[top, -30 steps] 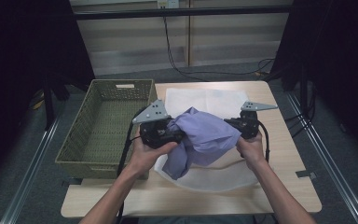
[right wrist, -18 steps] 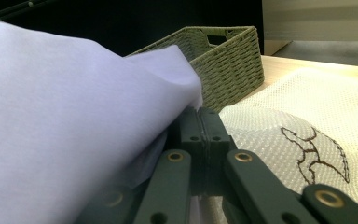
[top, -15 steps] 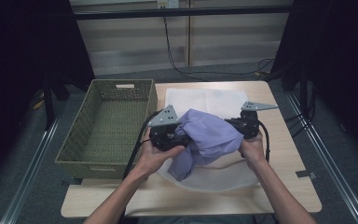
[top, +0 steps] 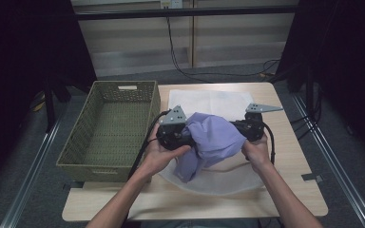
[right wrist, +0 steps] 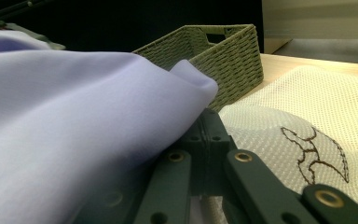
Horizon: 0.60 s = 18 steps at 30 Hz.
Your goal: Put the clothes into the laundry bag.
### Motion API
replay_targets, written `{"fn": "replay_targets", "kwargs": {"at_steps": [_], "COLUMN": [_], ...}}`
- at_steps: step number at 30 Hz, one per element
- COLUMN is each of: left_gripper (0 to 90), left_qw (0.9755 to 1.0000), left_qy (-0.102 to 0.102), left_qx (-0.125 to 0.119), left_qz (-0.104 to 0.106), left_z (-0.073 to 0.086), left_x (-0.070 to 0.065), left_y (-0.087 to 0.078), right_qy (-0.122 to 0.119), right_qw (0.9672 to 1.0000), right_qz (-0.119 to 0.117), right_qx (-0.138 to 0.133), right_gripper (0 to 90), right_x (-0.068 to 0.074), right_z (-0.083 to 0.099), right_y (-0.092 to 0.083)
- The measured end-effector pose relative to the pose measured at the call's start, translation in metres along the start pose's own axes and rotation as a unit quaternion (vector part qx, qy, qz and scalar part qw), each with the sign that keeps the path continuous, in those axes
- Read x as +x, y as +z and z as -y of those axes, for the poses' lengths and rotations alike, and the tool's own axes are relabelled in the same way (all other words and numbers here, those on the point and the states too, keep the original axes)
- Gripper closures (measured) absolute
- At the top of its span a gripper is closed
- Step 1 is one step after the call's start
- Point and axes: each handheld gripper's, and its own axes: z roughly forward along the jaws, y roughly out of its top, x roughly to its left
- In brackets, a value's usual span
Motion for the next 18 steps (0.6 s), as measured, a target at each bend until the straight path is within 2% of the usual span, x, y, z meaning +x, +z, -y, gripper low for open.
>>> {"fn": "replay_targets", "kwargs": {"at_steps": [4,8,11,18], "left_gripper": [70.5,70.8,70.9,70.9], "left_qw": [0.9999,0.9997,0.9995,0.9994], "left_qy": [-0.009,-0.018,-0.018,-0.02], "left_qx": [0.011,0.015,0.025,0.029], "left_qz": [-0.004,0.001,-0.001,0.004], "left_z": [0.003,0.01,0.016,0.023], "left_x": [0.007,0.008,0.007,0.006], "left_y": [0.006,0.016,0.024,0.034], "right_qy": [0.002,0.0,0.001,0.0], "right_qw": [1.0,1.0,1.0,1.0], "right_qz": [0.0,0.001,0.002,0.002], "right_qx": [0.002,0.004,0.002,0.0], "right_gripper": [90.0,90.0,90.0,90.0], "right_x": [-0.001,0.0,0.0,0.0], "right_z": [0.0,0.001,0.0,0.0], "right_y": [0.001,0.001,0.0,-0.001]}}
